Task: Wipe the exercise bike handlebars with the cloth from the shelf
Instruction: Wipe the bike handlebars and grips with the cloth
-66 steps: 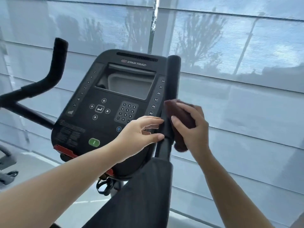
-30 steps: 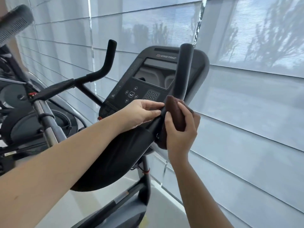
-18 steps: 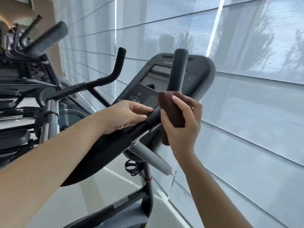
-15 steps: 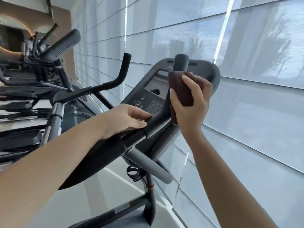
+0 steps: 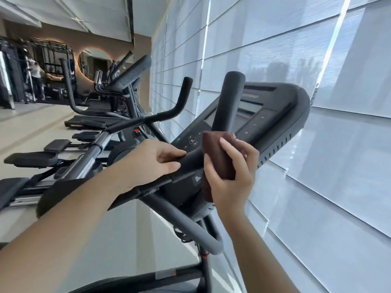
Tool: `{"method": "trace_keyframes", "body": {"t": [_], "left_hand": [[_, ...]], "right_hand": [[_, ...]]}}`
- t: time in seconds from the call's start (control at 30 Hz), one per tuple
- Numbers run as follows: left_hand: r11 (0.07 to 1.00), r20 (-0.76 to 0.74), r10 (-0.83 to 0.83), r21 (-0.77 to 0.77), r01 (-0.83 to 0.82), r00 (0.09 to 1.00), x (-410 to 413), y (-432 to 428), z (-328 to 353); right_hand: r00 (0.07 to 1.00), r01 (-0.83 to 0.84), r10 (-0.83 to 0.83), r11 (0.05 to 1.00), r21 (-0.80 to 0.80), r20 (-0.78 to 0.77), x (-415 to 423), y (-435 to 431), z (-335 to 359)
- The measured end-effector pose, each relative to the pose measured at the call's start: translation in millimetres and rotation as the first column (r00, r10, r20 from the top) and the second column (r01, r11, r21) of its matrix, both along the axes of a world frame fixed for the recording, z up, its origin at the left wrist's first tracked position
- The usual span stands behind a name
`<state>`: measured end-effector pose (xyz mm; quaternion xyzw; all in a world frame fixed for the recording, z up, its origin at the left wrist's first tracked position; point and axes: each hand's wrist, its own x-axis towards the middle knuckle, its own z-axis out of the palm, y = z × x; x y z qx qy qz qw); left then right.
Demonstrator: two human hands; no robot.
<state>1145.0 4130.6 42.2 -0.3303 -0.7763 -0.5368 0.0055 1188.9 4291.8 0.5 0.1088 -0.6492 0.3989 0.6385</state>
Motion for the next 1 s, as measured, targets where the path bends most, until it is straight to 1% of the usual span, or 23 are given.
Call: {"method": "trace_keyframes", "body": {"t": [0.1,0.17,0.2,0.27,0.33,0.43,0.5,0.57,0.63,0.73,0.8,0.9,1.0], "left_hand": [[0.999,-0.013,0.021,0.03,-0.021,1.0,-0.5,0.4,-2.5],[0.999,-0.002,0.015,0.05,-0.015,1.0,-1.0,-0.3,-3.5],[0.998,-0.001,0.013,0.058,-0.013,1.0,-1.6,-0.4,-4.1],[0.998,0.001,0.012,0.065,-0.012,1.0,-2.8,-0.8,-5.7],[0.997,-0.001,0.015,0.076,-0.015,1.0,-3.9,-1.4,-7.5],[0.997,-0.011,0.026,0.069,-0.025,1.0,-2.8,-2.3,-7.9],[0.998,-0.043,0.047,0.052,-0.045,0.998,0.4,-3.5,-7.0],[0.996,-0.09,0.084,0.029,-0.081,0.992,3.8,-5.3,-7.2],[0.994,-0.115,0.109,0.009,-0.109,0.987,5.3,-7.1,-7.1],[0.992,-0.073,0.12,0.045,-0.117,0.99,6.1,-7.7,-7.4],[0.989,-0.082,0.142,0.057,-0.137,0.987,6.2,-6.1,-9.0],[0.985,-0.133,0.168,0.062,-0.161,0.977,6.9,-1.5,-10.5],[0.985,-0.209,0.175,0.045,-0.169,0.962,8.8,3.1,-10.5]], "right_hand": [[0.999,-0.02,0.018,0.998,-0.064,-0.036,-7.7,20.0,61.4],[0.999,-0.036,0.037,0.994,-0.103,0.001,-15.7,26.6,97.4],[0.999,-0.041,0.042,0.994,-0.104,0.014,-19.0,26.7,102.5],[1.0,-0.017,0.017,0.996,-0.085,-0.003,-21.8,21.7,83.7],[0.999,-0.01,0.006,0.994,-0.105,-0.038,-19.9,11.4,42.0],[0.999,-0.015,0.005,0.968,-0.252,-0.041,-14.5,-14.9,-19.1],[0.999,-0.042,0.045,0.93,-0.366,-0.002,-7.4,-35.0,-36.8],[0.998,-0.052,0.064,0.916,-0.399,0.016,-0.9,-40.7,-33.5],[0.998,-0.046,0.054,0.924,-0.379,0.011,4.1,-30.7,-13.3],[0.999,0.006,-0.02,0.936,-0.351,-0.037,-0.1,-11.4,27.4],[0.998,-0.006,-0.017,0.919,-0.395,-0.054,-10.8,-10.9,42.9],[0.997,-0.042,0.002,0.876,-0.481,-0.082,-21.6,-25.0,32.4],[0.994,-0.053,0.001,0.873,-0.485,-0.107,-19.8,-41.8,-3.7]]}}
